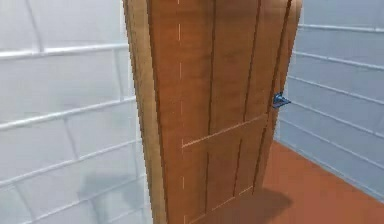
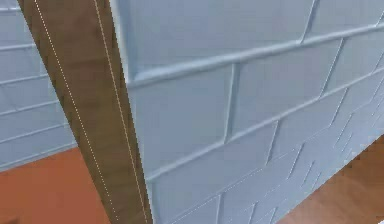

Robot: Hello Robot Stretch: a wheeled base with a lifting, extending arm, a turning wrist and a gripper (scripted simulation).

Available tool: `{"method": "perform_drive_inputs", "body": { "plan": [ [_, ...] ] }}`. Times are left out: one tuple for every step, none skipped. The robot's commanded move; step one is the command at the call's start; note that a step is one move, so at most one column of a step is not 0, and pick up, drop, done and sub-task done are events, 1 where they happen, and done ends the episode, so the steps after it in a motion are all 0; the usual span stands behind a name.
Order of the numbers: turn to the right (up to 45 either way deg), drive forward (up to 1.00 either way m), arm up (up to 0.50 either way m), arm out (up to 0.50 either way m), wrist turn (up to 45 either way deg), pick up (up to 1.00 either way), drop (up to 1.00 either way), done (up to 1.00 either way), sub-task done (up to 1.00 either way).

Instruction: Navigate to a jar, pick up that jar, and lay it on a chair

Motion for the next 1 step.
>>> {"method": "perform_drive_inputs", "body": {
  "plan": [
    [9.0, 0.00, 0.00, 0.00, 0.0, 0.00, 0.00, 0.00, 0.00]
  ]
}}
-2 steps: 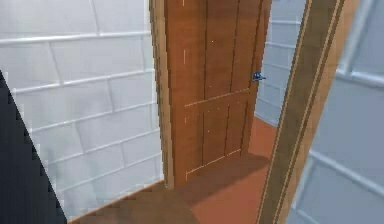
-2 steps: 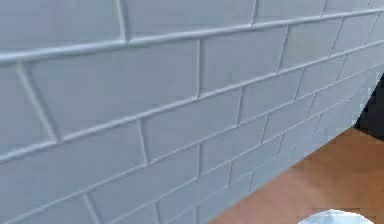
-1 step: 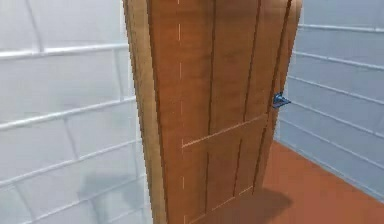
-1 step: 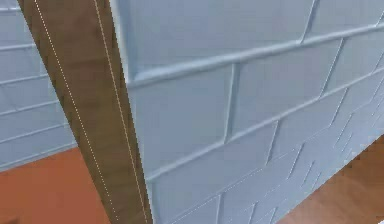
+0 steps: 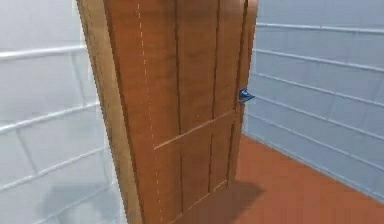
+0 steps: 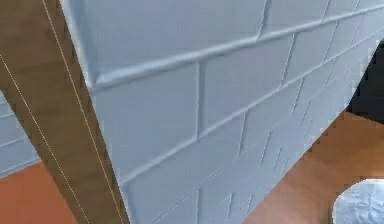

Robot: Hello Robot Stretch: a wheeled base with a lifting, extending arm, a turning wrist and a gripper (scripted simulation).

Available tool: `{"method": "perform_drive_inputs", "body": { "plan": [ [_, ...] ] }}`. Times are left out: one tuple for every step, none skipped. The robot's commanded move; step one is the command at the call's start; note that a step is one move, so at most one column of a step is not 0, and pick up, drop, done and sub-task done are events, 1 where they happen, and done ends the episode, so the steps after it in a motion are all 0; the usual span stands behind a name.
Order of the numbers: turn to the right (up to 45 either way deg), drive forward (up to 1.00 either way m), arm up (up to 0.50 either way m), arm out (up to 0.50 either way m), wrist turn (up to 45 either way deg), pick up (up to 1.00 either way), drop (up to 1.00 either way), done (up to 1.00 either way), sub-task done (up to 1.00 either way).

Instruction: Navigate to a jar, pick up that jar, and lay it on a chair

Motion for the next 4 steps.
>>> {"method": "perform_drive_inputs", "body": {
  "plan": [
    [0.0, 0.20, 0.00, 0.00, 0.0, 0.00, 0.00, 0.00, 0.00],
    [45.0, 0.00, 0.00, 0.00, 0.0, 0.00, 0.00, 0.00, 0.00],
    [0.0, 0.35, 0.00, 0.00, 0.0, 0.00, 0.00, 0.00, 0.00],
    [12.0, 0.00, 0.00, 0.00, 0.0, 0.00, 0.00, 0.00, 0.00]
  ]
}}
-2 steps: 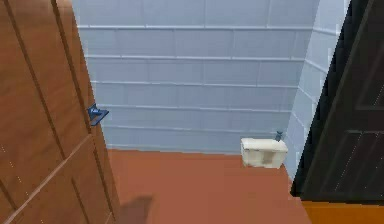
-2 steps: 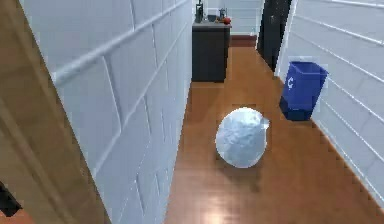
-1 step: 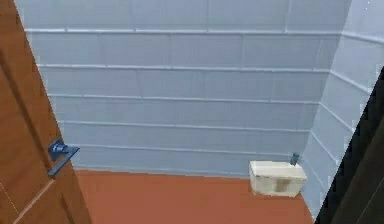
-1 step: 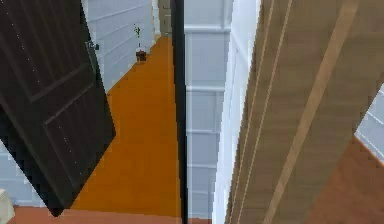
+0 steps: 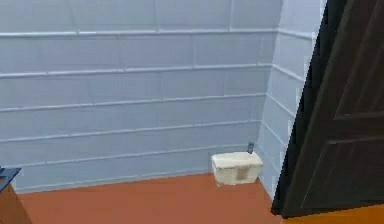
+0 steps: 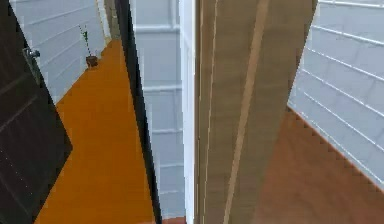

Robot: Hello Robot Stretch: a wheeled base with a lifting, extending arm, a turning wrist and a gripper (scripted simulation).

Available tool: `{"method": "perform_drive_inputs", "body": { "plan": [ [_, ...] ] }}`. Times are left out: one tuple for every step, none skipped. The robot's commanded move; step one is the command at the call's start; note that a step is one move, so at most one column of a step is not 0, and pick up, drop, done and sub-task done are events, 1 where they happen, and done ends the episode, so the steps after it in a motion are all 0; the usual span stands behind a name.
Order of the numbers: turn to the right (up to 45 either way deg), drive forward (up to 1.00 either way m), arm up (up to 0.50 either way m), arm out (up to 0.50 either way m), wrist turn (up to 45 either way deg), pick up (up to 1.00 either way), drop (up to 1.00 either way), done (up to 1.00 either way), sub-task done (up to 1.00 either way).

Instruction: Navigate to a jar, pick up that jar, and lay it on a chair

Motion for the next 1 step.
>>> {"method": "perform_drive_inputs", "body": {
  "plan": [
    [0.0, 0.20, 0.00, 0.00, 0.0, 0.00, 0.00, 0.00, 0.00]
  ]
}}
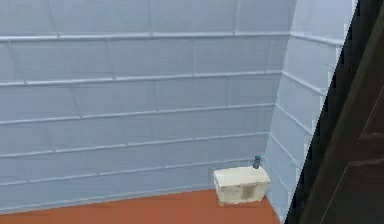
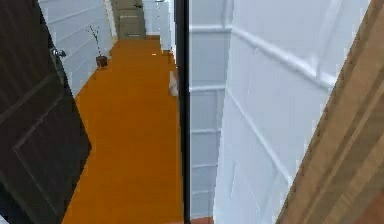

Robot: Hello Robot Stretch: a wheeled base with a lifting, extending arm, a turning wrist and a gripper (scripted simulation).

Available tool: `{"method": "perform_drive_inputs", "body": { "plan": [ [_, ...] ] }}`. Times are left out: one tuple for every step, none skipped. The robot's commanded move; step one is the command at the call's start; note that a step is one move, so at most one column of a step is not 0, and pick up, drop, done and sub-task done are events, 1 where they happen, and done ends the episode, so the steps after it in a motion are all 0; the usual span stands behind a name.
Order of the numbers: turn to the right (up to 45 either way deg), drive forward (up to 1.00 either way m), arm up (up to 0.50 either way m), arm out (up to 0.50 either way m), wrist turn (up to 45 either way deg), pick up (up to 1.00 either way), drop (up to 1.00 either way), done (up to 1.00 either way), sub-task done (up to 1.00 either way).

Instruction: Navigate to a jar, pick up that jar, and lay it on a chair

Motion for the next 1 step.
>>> {"method": "perform_drive_inputs", "body": {
  "plan": [
    [45.0, 0.00, 0.00, 0.00, 0.0, 0.00, 0.00, 0.00, 0.00]
  ]
}}
